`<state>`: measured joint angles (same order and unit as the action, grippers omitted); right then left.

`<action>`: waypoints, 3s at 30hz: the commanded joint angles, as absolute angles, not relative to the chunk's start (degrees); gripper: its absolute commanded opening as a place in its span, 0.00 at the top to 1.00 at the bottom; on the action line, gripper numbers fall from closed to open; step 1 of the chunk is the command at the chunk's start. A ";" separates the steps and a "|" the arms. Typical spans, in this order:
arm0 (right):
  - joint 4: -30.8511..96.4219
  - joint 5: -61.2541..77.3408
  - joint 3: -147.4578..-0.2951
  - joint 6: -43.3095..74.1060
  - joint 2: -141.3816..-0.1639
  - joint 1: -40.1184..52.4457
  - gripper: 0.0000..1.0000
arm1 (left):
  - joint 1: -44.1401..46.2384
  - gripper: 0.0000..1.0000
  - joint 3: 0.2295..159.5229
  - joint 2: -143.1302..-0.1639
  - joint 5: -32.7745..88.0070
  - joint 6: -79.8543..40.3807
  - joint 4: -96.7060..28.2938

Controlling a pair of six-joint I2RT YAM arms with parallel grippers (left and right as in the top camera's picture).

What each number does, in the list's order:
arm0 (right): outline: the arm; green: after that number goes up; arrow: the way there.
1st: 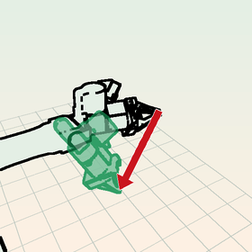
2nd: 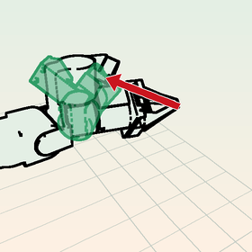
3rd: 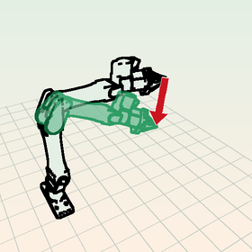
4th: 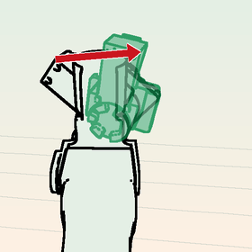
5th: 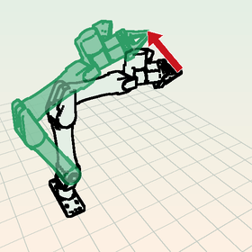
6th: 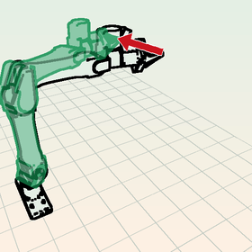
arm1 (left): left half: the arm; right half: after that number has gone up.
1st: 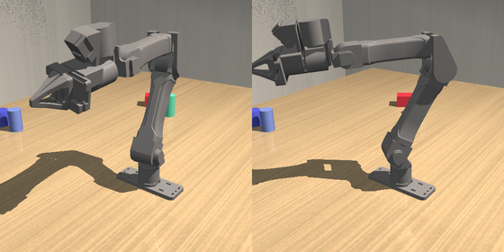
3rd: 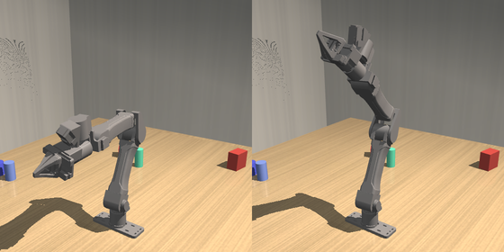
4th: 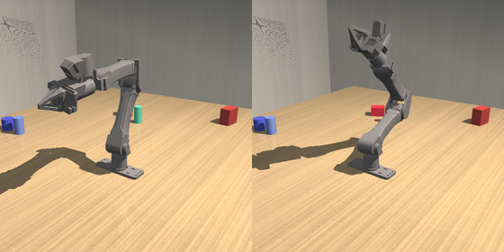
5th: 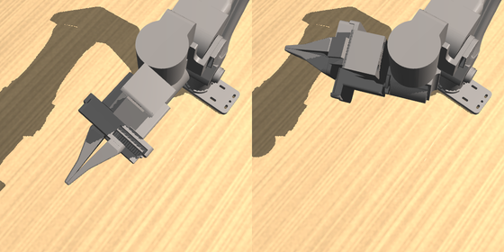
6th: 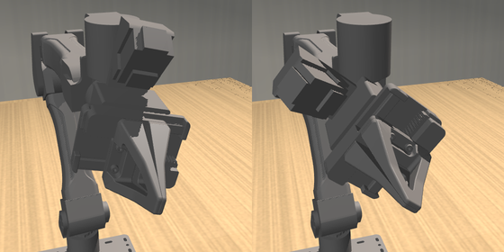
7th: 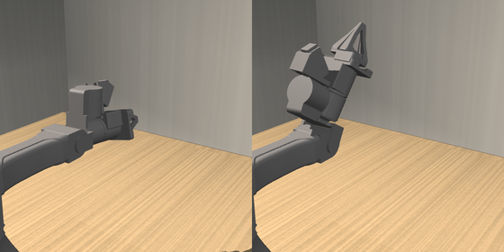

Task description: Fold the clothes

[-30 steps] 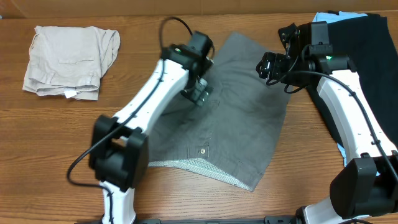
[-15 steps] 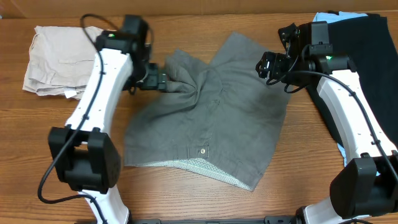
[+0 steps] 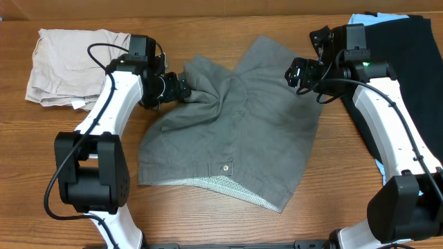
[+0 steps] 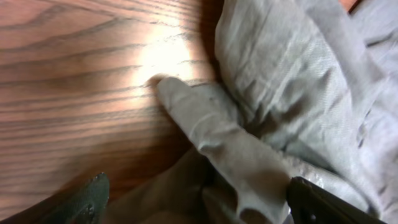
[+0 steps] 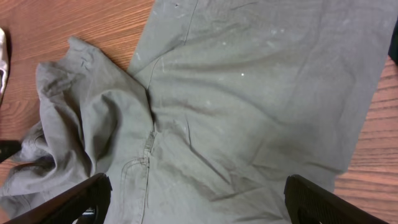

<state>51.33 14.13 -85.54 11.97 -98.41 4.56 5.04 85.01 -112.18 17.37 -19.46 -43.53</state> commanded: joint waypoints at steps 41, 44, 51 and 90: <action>50.85 13.54 -85.73 11.73 -98.45 4.75 0.08 | 3.53 0.96 108.01 -113.19 -12.62 -3.66 -36.69; 50.68 13.54 -85.73 11.73 -98.45 4.75 0.08 | 3.51 0.96 108.01 -114.85 -12.67 -0.25 -35.22; 50.70 13.54 -85.73 11.73 -98.50 4.75 0.08 | 2.50 0.09 108.01 -117.01 -13.69 3.88 -40.64; 78.22 3.42 -74.74 35.00 -77.10 25.80 0.00 | 1.52 0.00 99.74 -88.64 -0.14 -17.65 -90.89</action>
